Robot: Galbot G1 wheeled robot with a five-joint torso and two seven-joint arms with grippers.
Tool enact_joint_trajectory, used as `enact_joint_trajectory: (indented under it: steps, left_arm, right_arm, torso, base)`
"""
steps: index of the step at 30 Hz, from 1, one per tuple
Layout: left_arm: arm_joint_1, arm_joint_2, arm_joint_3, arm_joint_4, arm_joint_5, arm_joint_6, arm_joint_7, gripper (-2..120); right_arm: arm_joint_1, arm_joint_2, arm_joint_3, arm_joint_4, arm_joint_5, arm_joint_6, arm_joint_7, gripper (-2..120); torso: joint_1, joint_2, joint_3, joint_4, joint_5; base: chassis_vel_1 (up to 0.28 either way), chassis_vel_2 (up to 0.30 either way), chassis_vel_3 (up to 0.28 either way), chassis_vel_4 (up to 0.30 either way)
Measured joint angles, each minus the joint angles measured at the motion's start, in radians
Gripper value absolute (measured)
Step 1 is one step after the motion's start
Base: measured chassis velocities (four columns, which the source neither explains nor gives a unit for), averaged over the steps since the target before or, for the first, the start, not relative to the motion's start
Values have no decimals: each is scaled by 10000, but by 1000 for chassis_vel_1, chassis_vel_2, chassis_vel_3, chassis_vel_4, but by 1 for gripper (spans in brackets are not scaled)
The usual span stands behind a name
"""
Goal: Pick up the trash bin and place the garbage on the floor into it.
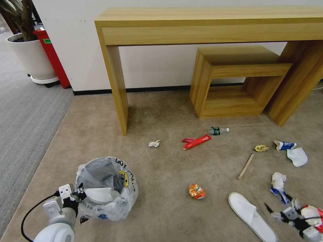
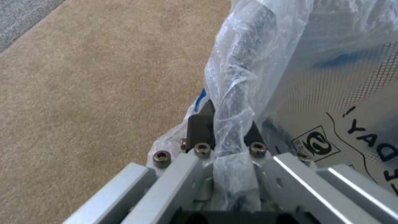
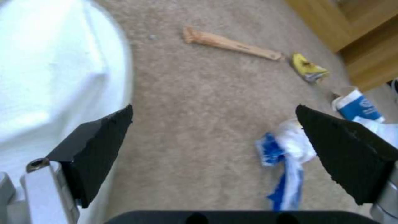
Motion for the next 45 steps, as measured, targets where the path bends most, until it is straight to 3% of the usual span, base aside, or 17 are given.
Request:
enact_joint_trajectory:
  steps: [20,24,39,45]
  left_arm:
    - [86,16,34,27,14,-97,74,1]
    - [120,16,50,3,16,-112,79,1]
    - [204,-59,225,-48,-16,-174,130,0]
    - [186,-81,244,-29,-18,-200,177,0]
  right_arm:
    - [529,1106,-385,-411,-231,71,17,96]
    - [763,1317,-529,-681,-251,114,33,88]
    - [1444,2065,-775,-1585,-354,337,-93,29]
    - [1508,2113,-808,-1572,-358,351,-95,17]
  torso:
    - [0,-1,0,-1,2]
    - [0,-2,1,-1,0]
    - [0,-3,1,-1,1]
    - [0,-3,1,-1,1]
  base:
    - [0,0,0,0]
    - [0,0,0,0]
    - [0,0,0,0]
    - [0,0,0,0]
